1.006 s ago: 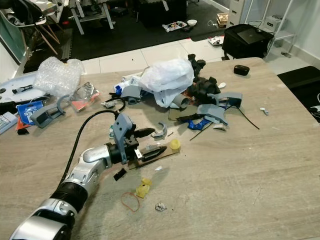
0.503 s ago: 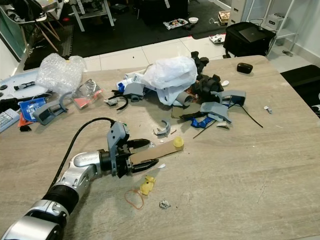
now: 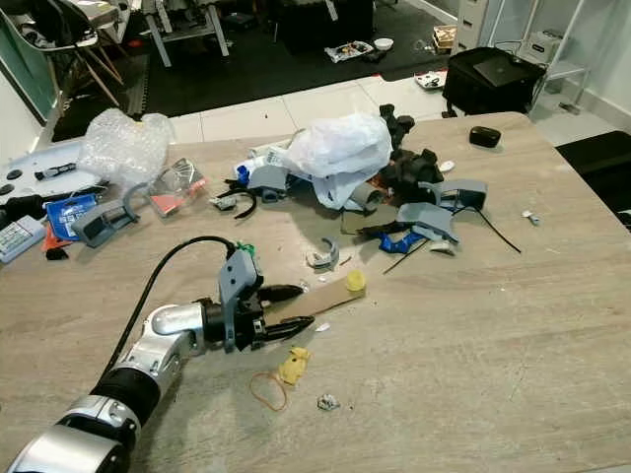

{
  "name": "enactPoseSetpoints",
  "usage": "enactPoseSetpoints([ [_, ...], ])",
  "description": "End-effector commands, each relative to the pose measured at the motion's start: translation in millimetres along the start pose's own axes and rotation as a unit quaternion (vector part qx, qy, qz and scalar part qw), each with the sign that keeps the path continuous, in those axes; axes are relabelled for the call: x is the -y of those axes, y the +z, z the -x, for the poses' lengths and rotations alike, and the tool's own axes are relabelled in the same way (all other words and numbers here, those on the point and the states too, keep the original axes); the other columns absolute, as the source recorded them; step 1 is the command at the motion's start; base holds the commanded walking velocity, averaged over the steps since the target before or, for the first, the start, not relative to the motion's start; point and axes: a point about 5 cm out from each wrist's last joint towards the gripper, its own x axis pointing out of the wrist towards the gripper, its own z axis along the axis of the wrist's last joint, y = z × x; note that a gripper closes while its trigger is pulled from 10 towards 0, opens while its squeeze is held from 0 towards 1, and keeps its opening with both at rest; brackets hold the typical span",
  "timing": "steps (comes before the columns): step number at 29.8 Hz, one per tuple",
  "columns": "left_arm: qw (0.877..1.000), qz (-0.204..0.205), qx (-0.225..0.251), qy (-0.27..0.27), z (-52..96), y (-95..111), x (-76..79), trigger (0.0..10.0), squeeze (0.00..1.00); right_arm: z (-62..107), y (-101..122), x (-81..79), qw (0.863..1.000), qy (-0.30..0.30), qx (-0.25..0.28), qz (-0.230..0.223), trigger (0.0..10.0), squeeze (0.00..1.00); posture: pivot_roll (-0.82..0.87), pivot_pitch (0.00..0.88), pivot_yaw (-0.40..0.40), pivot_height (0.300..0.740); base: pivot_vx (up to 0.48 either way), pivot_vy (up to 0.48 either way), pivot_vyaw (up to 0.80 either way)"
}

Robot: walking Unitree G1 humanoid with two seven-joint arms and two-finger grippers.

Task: Picking trash to rubbish bin

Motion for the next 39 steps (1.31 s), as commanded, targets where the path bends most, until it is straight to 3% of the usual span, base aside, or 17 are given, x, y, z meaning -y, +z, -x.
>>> enactPoseSetpoints([
  [1,0.997,0.049,-0.056,-0.032,1.5,-33.3,19.7,0.0,0.0,0.7,-10.7,-5.1,1.0,0.007,-0.013,-0.005,10.0,0.0,-0.23,0.305,0.132,0.74,0.0,0.0,0.0],
  [14,0.997,0.057,-0.035,-0.032,0.6,-33.1,21.7,0.0,0.0,-0.4,-1.1,-4.4,1.0,0.006,-0.004,-0.001,10.0,0.0,-0.22,0.289,0.125,0.74,0.0,0.0,0.0],
  [16,0.995,0.092,0.015,-0.045,-1.8,-23.7,20.5,0.0,0.0,-0.6,0.2,-4.2,1.0,0.005,-0.003,-0.001,10.0,0.0,-0.22,0.285,0.124,0.74,0.0,0.0,0.0],
  [18,0.982,0.142,0.093,-0.085,-3.2,-6.5,20.1,0.0,0.0,-0.8,2.2,-4.1,1.0,0.005,-0.001,-0.002,10.0,0.0,-0.22,0.277,0.123,0.74,0.0,0.0,0.0],
  [20,0.957,0.18,0.18,-0.14,-0.3,17.5,21.5,0.0,0.0,-1.1,4.9,-4.6,1.0,0.005,0.001,0.0,10.0,0.0,-0.21,0.264,0.121,0.74,0.0,0.0,0.0],
  [22,0.941,0.197,0.214,-0.175,4.1,28.1,24.8,0.5,0.0,-1.3,6.6,-5.1,1.0,0.006,0.002,0.0,10.0,0.0,-0.21,0.262,0.121,0.74,0.0,0.0,0.0],
  [23,0.932,0.199,0.23,-0.196,7.7,33.5,27.8,1.5,0.0,-1.5,7.8,-5.6,1.0,0.006,0.003,0.0,10.0,0.0,-0.21,0.256,0.122,0.74,0.0,0.0,0.0],
  [24,0.927,0.2,0.239,-0.21,9.9,36.7,29.9,1.5,0.0,-1.6,8.5,-5.9,1.0,0.007,0.003,0.001,10.0,0.0,-0.21,0.256,0.122,0.74,0.0,0.0,0.0],
  [25,0.924,0.2,0.243,-0.216,11.0,38.2,30.9,2.8,0.0,-1.7,9.2,-6.1,1.0,0.007,0.003,0.001,10.0,0.0,-0.2,0.253,0.123,0.74,0.0,0.0,0.0],
  [26,0.917,0.2,0.256,-0.233,14.3,43.3,34.1,2.8,0.0,-1.8,10.9,-6.4,1.0,0.007,0.005,0.001,10.0,0.0,-0.2,0.247,0.122,0.74,0.0,0.0,0.0],
  [27,0.917,0.2,0.256,-0.233,14.3,43.3,34.1,2.8,0.0,-1.8,10.9,-6.4,1.0,0.007,0.005,0.001,10.0,0.0,-0.2,0.247,0.122,0.74,0.0,0.0,0.0],
  [29,0.904,0.195,0.28,-0.256,21.1,52.9,41.3,4.0,0.0,-2.3,16.0,-6.9,1.0,0.008,0.01,0.002,10.0,0.0,-0.2,0.233,0.122,0.74,0.0,0.0,0.0],
  [34,0.91,0.179,0.288,-0.24,21.8,60.4,50.5,4.9,0.0,-2.8,23.7,-7.2,1.0,0.008,0.017,0.005,10.0,0.0,-0.19,0.203,0.116,0.74,0.0,0.0,0.0],
  [35,0.914,0.182,0.291,-0.217,19.3,61.3,51.3,7.3,0.0,-2.9,25.5,-7.1,1.0,0.008,0.018,0.007,10.0,0.0,-0.19,0.193,0.113,0.74,0.0,0.0,0.0],
  [36,0.917,0.183,0.292,-0.201,17.7,61.9,51.7,7.3,0.0,-2.9,26.6,-7.0,1.0,0.008,0.019,0.007,10.0,0.0,-0.19,0.193,0.113,0.74,0.0,0.0,0.0],
  [37,0.92,0.19,0.298,-0.171,12.5,61.9,51.2,10.0,0.0,-3.0,28.5,-6.8,1.0,0.007,0.02,0.01,10.0,0.0,-0.18,0.176,0.107,0.74,0.0,0.0,0.0],
  [39,0.924,0.197,0.307,-0.118,1.4,62.5,56.0,10.0,0.0,-3.1,31.2,-6.6,1.0,0.007,0.021,0.013,10.0,0.0,-0.17,0.169,0.105,0.74,0.0,0.0,0.0],
])
